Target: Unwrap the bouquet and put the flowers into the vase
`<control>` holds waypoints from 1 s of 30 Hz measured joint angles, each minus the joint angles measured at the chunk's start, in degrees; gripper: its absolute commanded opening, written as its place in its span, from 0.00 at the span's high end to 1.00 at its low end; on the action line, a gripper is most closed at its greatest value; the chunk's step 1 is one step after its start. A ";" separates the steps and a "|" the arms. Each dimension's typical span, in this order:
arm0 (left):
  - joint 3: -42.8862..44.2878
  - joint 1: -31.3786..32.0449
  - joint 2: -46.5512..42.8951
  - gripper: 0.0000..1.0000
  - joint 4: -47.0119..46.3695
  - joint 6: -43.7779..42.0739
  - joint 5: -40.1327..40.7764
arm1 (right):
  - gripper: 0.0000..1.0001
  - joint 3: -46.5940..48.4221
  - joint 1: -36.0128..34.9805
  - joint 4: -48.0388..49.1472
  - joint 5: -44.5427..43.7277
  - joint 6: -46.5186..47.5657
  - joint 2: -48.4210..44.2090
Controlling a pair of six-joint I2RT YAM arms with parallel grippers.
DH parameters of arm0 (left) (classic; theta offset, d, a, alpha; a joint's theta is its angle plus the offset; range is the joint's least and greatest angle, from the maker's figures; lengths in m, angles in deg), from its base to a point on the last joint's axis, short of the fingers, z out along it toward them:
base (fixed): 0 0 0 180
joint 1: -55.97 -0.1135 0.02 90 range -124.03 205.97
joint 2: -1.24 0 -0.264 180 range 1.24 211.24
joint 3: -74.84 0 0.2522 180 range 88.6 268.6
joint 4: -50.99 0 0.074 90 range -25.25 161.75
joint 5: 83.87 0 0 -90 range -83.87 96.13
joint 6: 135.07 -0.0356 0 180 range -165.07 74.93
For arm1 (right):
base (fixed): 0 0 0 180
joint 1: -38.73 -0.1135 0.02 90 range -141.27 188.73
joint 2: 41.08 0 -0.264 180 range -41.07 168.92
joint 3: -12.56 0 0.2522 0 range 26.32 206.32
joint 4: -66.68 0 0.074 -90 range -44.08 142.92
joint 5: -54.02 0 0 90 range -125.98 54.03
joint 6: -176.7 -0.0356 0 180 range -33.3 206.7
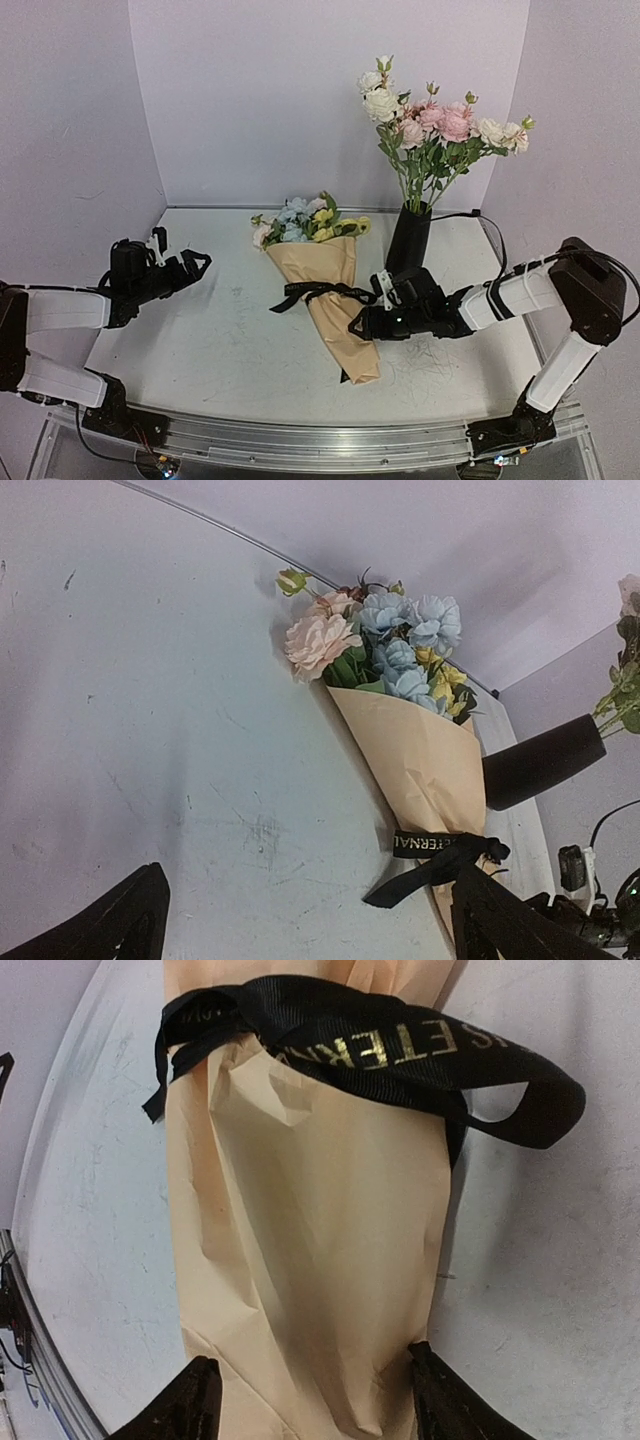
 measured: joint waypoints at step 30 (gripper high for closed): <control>14.43 9.02 19.39 0.23 4.76 -6.33 -5.19 | 0.07 8.22 -14.08 -9.89 -17.11 2.05 -0.59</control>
